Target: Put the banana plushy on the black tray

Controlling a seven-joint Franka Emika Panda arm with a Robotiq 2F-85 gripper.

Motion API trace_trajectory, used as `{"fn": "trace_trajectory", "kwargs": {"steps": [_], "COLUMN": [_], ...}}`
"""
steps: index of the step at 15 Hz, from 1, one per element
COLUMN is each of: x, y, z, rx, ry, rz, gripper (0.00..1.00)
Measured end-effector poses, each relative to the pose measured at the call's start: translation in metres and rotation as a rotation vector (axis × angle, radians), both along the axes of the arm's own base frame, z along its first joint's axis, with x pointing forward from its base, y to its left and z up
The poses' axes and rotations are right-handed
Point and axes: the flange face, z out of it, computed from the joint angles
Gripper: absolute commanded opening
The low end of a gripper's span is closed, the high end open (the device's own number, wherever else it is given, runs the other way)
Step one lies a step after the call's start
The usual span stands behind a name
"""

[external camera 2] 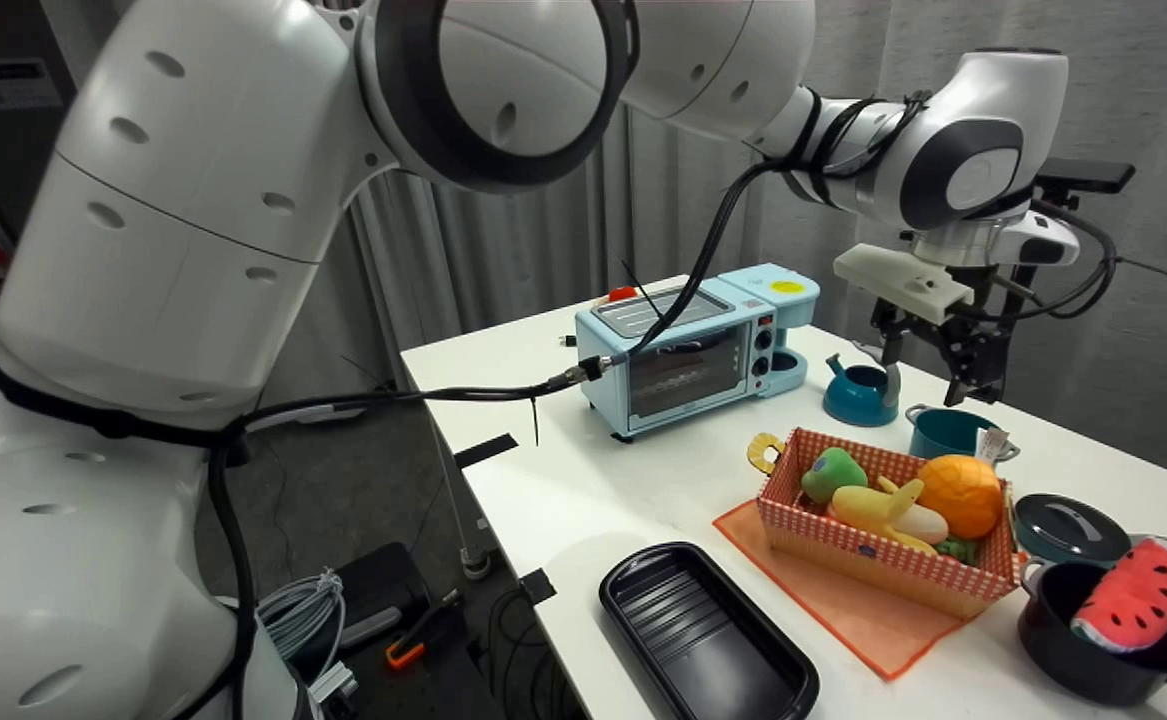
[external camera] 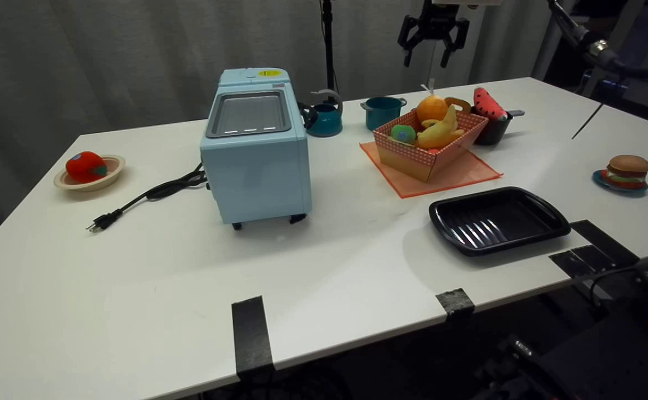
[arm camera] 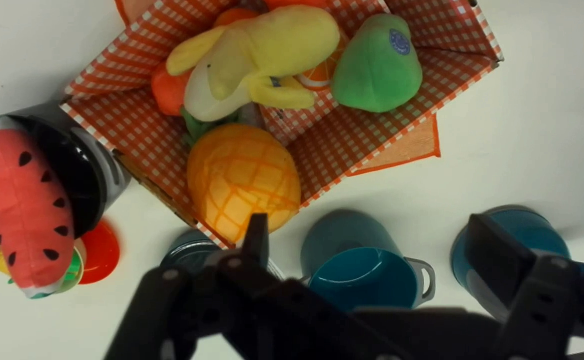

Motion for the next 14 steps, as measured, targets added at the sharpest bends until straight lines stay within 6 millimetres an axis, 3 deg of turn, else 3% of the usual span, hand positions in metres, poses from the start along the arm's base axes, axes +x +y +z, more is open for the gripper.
{"fn": "trace_trajectory", "kwargs": {"steps": [3,14], "x": [0.0045,0.0074], "y": [-0.0008,0.0], "z": [-0.0054,0.0032], "rx": [0.002,0.009], "ry": [0.008,0.032], "rz": [-0.032,-0.058], "gripper": [1.0,1.0]}}
